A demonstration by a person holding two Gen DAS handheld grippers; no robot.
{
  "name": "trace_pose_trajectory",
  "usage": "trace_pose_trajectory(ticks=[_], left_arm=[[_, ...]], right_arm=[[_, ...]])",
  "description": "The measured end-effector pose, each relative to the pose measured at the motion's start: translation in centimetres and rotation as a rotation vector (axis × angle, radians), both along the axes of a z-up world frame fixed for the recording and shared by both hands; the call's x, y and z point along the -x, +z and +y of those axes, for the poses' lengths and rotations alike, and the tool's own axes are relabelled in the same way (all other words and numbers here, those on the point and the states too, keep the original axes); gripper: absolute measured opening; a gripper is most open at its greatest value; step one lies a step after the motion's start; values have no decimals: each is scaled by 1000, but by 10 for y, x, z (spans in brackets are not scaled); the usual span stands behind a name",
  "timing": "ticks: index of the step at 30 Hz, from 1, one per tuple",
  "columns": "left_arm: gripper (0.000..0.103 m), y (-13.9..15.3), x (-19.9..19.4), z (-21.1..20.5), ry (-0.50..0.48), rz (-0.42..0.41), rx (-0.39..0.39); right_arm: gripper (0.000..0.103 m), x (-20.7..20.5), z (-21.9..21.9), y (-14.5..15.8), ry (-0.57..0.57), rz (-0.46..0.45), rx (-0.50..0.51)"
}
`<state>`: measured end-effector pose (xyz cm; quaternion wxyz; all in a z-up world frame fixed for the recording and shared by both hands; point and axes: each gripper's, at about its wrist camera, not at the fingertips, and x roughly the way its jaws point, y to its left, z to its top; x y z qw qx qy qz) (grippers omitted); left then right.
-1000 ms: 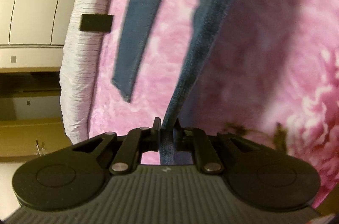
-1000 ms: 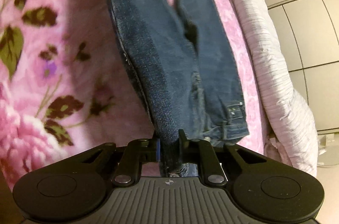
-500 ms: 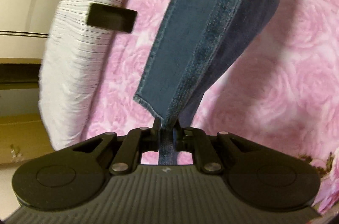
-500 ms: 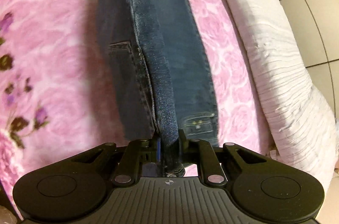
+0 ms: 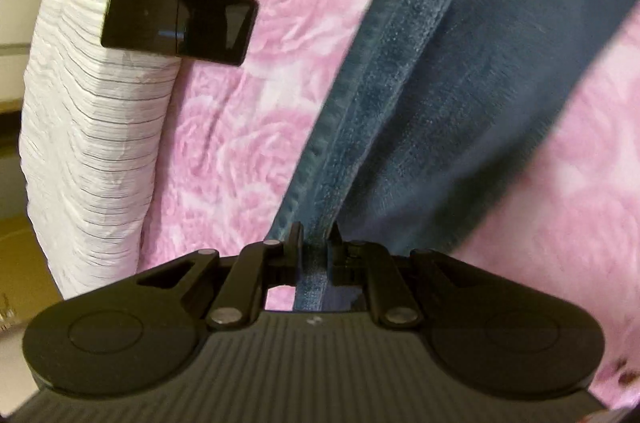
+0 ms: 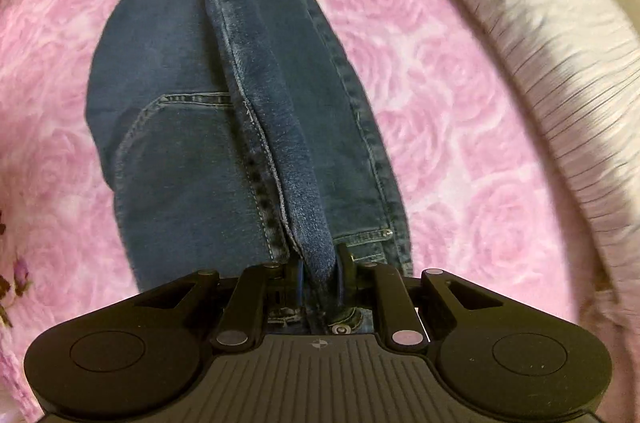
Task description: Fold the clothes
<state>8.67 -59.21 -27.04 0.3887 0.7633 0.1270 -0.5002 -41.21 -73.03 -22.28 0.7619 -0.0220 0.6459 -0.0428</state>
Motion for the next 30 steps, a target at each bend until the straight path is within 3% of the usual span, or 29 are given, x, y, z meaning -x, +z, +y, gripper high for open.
trace_pose_trajectory(ticks=[6, 8, 9, 10, 13, 17, 21, 23, 26, 30], left_arm=[[15, -50, 4, -27, 17, -71, -16], [22, -63, 5, -32, 23, -110, -6], [29, -69, 6, -34, 26, -133, -2], [35, -72, 5, -34, 20, -157, -3], [39, -77, 4, -35, 9, -212, 1], [42, -59, 1, -39, 72, -203, 46], [44, -31, 25, -37, 61, -130, 97], [44, -20, 50, -38, 38, -68, 137], [44, -8, 96, -50, 28, 140, 176], [48, -9, 166, -74, -26, 418, 167]], right_arm=[[20, -1, -36, -47, -95, -45, -33], [37, 3, -41, -55, -150, -71, -1], [37, 6, -42, -56, -187, -89, 20], [39, 12, -46, -54, -240, -121, 26], [59, 32, -54, -37, -434, -235, 52], [59, 76, -46, -2, -689, -362, 150], [59, 136, -22, 22, -951, -465, 115], [60, 159, -11, 20, -1035, -480, 68], [60, 182, -3, 5, -1126, -505, -13], [60, 196, -11, -21, -1203, -559, -75]])
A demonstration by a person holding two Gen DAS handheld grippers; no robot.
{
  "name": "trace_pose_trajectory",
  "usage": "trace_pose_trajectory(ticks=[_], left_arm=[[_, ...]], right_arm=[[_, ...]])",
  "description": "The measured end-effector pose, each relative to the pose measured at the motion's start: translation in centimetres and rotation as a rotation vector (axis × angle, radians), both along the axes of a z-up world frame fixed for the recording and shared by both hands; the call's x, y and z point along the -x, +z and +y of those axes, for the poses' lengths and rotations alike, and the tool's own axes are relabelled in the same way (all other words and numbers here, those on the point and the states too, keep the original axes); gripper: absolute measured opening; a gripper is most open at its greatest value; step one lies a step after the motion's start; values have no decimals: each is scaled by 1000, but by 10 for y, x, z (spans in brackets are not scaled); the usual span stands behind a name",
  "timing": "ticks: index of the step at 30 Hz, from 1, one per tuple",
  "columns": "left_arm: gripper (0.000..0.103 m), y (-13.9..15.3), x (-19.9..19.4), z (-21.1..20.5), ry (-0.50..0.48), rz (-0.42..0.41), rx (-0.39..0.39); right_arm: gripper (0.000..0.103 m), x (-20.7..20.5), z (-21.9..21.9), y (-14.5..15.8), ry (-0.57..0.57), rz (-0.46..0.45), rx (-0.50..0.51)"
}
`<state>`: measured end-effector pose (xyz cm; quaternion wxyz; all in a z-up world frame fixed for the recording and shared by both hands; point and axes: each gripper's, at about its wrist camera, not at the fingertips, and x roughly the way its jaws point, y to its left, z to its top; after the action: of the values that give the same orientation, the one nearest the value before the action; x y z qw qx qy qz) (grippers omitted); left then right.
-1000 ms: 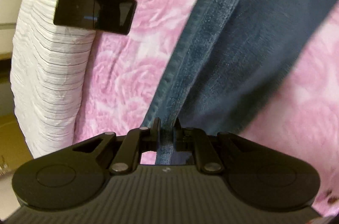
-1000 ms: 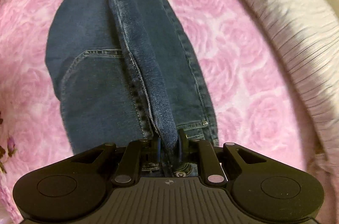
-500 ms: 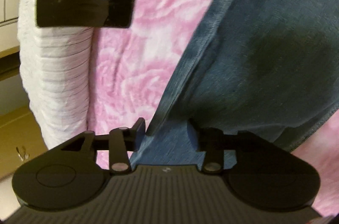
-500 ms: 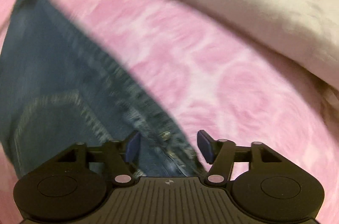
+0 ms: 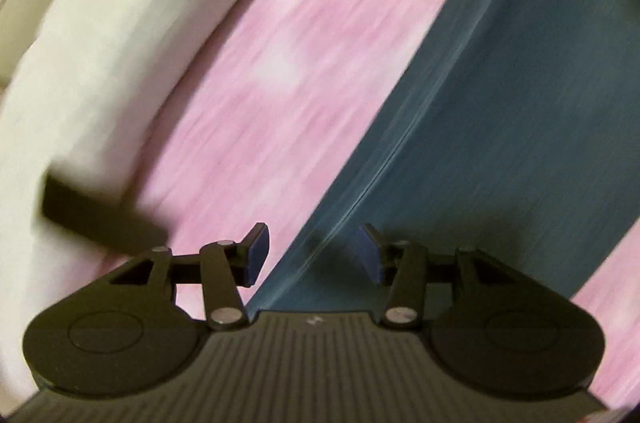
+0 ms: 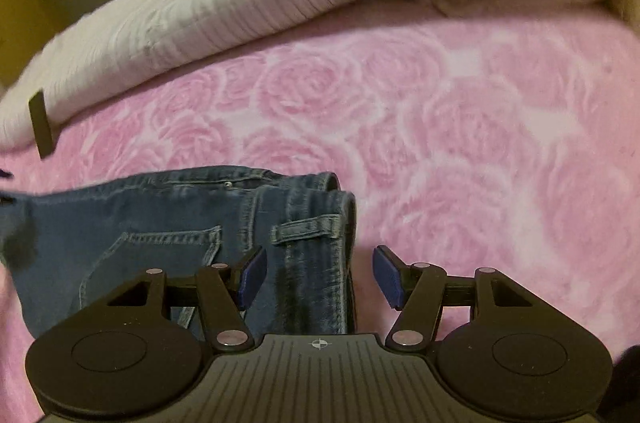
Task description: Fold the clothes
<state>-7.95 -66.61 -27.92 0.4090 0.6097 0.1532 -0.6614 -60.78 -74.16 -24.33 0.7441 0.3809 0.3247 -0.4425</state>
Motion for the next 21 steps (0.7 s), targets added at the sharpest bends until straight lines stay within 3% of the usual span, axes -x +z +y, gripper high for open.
trace_pose_trajectory(ticks=[2, 9, 11, 13, 15, 18, 19, 21], left_arm=[[50, -7, 31, -11, -47, 91, -12], [50, -37, 90, -42, -152, 253, -98], [41, -47, 96, -50, -158, 270, -129], [18, -55, 99, -54, -159, 258, -152], [5, -60, 99, -55, -166, 228, -166], [2, -52, 98, -44, -184, 223, -138], [2, -46, 96, -40, -184, 230, -122], [2, -29, 89, -30, -171, 253, -82]], right_arm=[[60, 7, -8, -9, -25, -49, -21], [60, 10, -18, -29, 17, -132, -43], [60, 12, -17, -29, 31, -157, -44], [59, 13, -17, -29, 39, -163, -44], [59, 16, -17, -31, 16, -181, -50], [59, 18, -18, -35, -35, -206, -71], [48, 15, -16, -33, -39, -192, -71], [42, 8, -10, -21, -28, -168, -50]])
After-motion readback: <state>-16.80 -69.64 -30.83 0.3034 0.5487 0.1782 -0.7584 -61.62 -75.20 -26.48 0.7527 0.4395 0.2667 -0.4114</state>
